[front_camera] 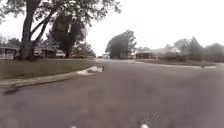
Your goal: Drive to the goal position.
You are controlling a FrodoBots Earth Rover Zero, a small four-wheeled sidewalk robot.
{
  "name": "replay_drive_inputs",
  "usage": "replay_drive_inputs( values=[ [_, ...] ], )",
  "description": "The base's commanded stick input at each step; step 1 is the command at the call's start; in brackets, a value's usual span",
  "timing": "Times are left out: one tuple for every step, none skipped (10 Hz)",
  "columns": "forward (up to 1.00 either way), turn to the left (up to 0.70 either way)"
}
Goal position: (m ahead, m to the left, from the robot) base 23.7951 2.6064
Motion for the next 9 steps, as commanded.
replay_drive_inputs(
  values=[
    [1.0, 0.0],
    [1.0, 0.0],
    [1.0, 0.0],
    [1.0, 0.0],
    [1.0, 0.0],
    [1.0, 0.0],
    [1.0, 0.0],
    [1.0, 0.0],
    [1.0, 0.0]
  ],
)
